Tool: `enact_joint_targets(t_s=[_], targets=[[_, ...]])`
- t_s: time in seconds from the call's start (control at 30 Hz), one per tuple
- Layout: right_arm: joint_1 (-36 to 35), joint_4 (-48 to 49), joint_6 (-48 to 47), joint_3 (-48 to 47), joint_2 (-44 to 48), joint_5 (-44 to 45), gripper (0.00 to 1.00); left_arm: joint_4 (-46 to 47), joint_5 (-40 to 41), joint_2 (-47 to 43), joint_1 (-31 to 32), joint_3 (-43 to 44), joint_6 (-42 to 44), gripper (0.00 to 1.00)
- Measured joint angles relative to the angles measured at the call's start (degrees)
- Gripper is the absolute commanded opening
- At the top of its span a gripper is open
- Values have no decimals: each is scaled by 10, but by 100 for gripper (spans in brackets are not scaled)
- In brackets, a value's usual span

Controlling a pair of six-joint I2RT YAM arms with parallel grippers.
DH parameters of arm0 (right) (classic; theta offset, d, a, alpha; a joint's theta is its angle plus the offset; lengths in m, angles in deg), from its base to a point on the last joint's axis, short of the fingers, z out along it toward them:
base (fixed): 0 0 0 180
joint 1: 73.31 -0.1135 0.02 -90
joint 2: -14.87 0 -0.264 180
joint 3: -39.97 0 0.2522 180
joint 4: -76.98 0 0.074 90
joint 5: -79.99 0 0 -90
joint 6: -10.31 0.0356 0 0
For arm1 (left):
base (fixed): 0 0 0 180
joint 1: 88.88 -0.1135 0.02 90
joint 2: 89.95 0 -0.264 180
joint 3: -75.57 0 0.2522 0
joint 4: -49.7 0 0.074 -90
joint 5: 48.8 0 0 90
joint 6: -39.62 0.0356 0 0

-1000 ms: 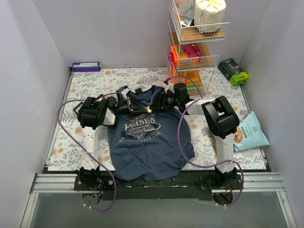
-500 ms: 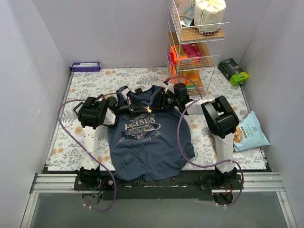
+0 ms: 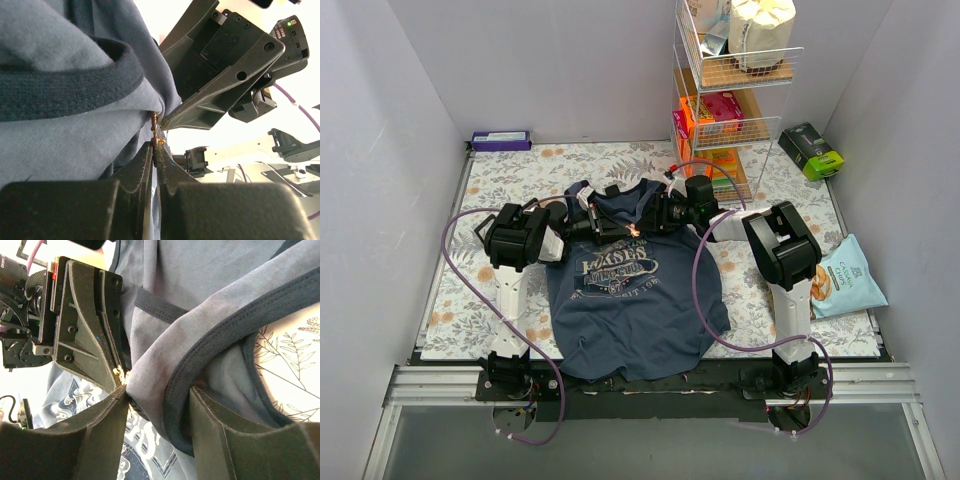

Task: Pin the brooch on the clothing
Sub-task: Pin the brooch to the clothes.

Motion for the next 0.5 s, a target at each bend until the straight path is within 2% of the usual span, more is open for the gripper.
enact_joint_targets(t_s=[0.5], targets=[[0, -6, -7, 0, 0, 1, 57, -47, -1, 0, 0, 11, 2, 0]])
